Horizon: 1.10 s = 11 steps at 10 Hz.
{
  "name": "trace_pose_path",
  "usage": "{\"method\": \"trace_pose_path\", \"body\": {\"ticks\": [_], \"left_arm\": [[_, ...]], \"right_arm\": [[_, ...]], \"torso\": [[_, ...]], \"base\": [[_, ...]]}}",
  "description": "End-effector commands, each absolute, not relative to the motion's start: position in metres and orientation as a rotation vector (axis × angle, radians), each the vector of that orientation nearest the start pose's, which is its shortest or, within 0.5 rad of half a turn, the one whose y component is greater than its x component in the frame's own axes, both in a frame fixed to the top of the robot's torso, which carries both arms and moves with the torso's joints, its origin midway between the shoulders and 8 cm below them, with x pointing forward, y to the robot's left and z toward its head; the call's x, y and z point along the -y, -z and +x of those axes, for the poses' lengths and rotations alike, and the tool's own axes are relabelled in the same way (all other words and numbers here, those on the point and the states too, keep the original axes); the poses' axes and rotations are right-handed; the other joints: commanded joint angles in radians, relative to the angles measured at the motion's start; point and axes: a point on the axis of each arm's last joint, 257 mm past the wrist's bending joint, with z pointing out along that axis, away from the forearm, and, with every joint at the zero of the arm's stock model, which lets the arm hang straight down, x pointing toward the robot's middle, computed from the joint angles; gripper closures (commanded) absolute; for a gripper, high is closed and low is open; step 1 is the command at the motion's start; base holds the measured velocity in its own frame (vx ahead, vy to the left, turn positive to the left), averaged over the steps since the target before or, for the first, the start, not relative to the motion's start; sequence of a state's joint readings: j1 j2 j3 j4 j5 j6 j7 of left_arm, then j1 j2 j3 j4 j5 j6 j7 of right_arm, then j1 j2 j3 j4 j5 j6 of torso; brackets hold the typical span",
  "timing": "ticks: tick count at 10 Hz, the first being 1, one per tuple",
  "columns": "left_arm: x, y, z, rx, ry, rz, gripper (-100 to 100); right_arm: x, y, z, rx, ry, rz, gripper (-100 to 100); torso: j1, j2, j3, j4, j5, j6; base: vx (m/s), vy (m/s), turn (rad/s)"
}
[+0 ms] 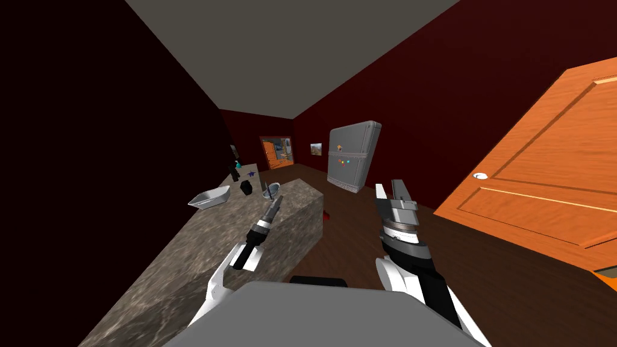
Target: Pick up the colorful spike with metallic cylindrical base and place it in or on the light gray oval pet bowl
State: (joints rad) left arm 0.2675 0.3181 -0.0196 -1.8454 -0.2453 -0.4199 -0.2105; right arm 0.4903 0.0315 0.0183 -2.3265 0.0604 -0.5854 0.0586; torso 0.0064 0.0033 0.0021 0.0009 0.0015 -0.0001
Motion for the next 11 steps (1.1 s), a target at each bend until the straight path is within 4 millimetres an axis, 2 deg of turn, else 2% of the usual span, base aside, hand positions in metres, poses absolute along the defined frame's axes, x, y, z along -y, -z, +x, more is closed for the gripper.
{"method": "trace_pose_path", "body": {"ticks": [1, 6, 11], "left_arm": [[-0.264, 0.134, 0.453, -1.271, 0.795, -0.279, -100], [-0.308, 0.176, 0.471, -1.398, 0.559, -0.154, -100], [-0.359, 0.202, 0.482, -1.484, 0.342, -0.038, -100]], "right_arm": [[0.263, -0.063, 0.32, -0.535, -1.258, 0.511, 0], [0.263, -0.063, 0.32, -0.535, -1.258, 0.511, 0], [0.263, -0.063, 0.32, -0.536, -1.258, 0.511, 0]], "torso": [[0.0, 0.0, 0.0, 0.0, 0.0, 0.0], [0.0, -0.003, -0.002, -0.001, 0.0, 0.0], [0.0, -0.007, -0.004, -0.002, 0.0, 0.0]], "base": [[-0.043, 0.073, -0.117], [-0.025, 0.069, -0.104], [0.023, 0.065, -0.091]]}}
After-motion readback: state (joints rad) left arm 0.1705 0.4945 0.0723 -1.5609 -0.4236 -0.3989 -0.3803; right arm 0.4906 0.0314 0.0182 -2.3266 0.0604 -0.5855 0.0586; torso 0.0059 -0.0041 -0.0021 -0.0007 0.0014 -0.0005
